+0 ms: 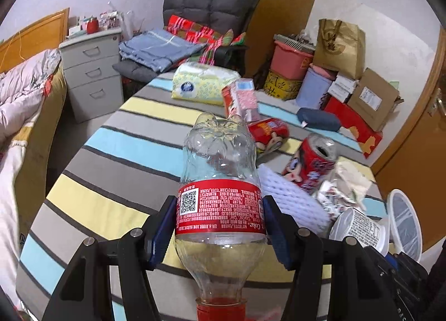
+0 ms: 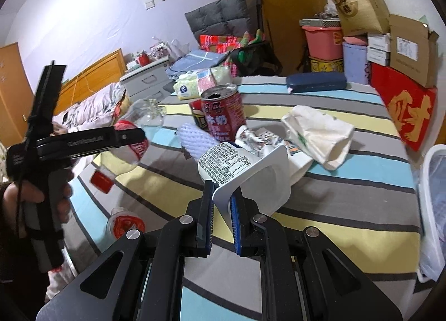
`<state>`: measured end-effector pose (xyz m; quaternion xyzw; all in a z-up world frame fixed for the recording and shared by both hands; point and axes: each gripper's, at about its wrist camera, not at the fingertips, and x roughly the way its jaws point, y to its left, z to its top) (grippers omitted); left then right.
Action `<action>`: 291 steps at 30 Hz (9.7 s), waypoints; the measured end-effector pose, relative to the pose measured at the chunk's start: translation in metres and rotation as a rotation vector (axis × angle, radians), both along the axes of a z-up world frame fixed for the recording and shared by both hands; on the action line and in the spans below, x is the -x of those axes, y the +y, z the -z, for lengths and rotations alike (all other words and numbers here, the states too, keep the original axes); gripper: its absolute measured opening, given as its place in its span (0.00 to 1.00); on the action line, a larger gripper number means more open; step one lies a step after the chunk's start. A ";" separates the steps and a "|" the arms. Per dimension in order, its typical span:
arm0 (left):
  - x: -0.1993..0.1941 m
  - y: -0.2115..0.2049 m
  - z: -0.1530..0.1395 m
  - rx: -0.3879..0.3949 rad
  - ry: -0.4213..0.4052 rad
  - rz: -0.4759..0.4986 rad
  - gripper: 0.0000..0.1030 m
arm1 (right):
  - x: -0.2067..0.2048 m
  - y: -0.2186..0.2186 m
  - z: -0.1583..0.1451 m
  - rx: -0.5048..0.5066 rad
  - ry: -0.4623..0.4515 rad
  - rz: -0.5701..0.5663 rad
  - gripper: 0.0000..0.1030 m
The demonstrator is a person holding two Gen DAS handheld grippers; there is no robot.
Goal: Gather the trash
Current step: 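Carry the bottle with the left tool while the right tool carries the yogurt cup over the bin, then open the left tool releasing the bottle into the bin while the right tool releases the cup, then move the left tool to the white foam net while the right tool approaches the white paper bag, then grasp the white foam net with the left tool while the right tool grasps the white paper bag, then carry the foam net with the left tool while the right tool carries the paper bag over the bin, then open the right tool dropping the paper bag into the bin while the left tool drops the foam net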
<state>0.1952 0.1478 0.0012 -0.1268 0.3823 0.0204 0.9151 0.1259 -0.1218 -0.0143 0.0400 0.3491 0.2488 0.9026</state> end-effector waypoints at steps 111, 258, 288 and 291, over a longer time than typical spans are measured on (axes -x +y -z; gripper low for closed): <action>0.001 -0.194 -0.036 0.034 -0.041 0.319 0.61 | -0.005 -0.149 -0.029 0.124 -0.096 0.395 0.43; 0.025 -0.349 -0.035 -0.113 -0.026 0.598 0.32 | 0.025 -0.230 -0.029 0.061 -0.034 0.525 0.16; 0.000 -0.424 0.007 -0.108 0.058 0.714 0.41 | 0.009 -0.264 0.003 0.200 0.079 0.609 0.40; 0.000 -0.423 0.006 -0.100 0.056 0.712 0.43 | 0.008 -0.262 0.004 0.208 0.078 0.614 0.47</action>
